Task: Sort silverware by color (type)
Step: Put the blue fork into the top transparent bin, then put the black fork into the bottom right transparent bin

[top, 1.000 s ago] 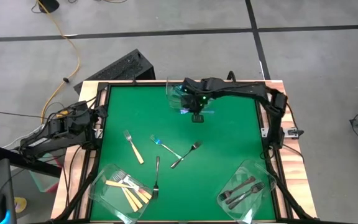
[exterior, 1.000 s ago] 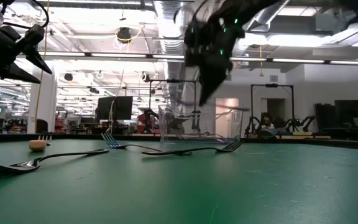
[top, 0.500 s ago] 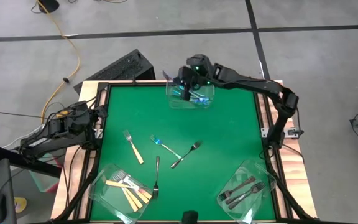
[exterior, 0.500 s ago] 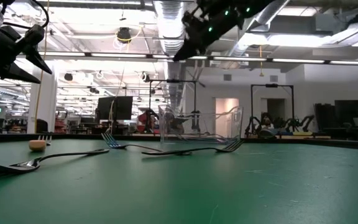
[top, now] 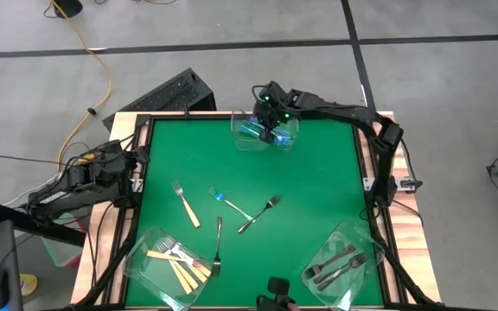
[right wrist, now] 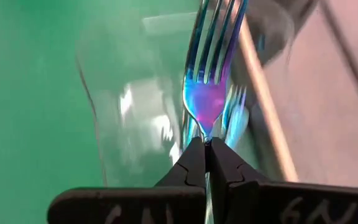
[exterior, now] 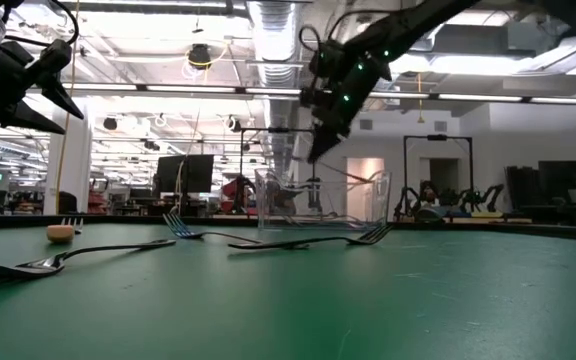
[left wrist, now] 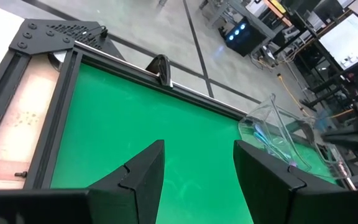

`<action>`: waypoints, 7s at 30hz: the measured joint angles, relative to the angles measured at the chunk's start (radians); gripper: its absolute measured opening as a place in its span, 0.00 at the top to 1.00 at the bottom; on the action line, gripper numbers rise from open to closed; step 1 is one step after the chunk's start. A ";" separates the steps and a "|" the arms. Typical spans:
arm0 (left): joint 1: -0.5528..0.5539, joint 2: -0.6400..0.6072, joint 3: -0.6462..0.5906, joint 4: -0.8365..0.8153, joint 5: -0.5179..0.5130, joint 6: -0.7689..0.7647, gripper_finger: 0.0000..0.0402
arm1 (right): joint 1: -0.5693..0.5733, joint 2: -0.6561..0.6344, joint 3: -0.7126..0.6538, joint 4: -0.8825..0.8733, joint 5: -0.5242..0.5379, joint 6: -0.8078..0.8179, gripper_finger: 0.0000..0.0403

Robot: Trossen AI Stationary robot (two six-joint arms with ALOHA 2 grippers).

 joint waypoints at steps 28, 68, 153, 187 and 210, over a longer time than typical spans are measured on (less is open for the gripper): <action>0.000 0.000 0.000 0.000 0.003 0.000 0.56 | -0.074 0.092 0.000 -0.051 -0.031 0.031 0.87; 0.000 0.000 0.000 0.000 0.003 -0.014 0.56 | 0.057 0.084 0.409 -0.142 -0.135 0.065 0.83; 0.000 0.000 0.000 0.027 0.047 0.029 0.56 | 0.779 0.231 0.433 -0.677 0.064 0.091 0.48; 0.000 0.000 0.000 0.026 0.049 0.029 0.56 | 0.698 0.408 0.225 -0.604 0.019 -0.015 0.49; 0.000 0.000 0.000 0.026 0.047 0.037 0.56 | 0.667 0.240 0.215 -0.512 0.005 -0.019 0.49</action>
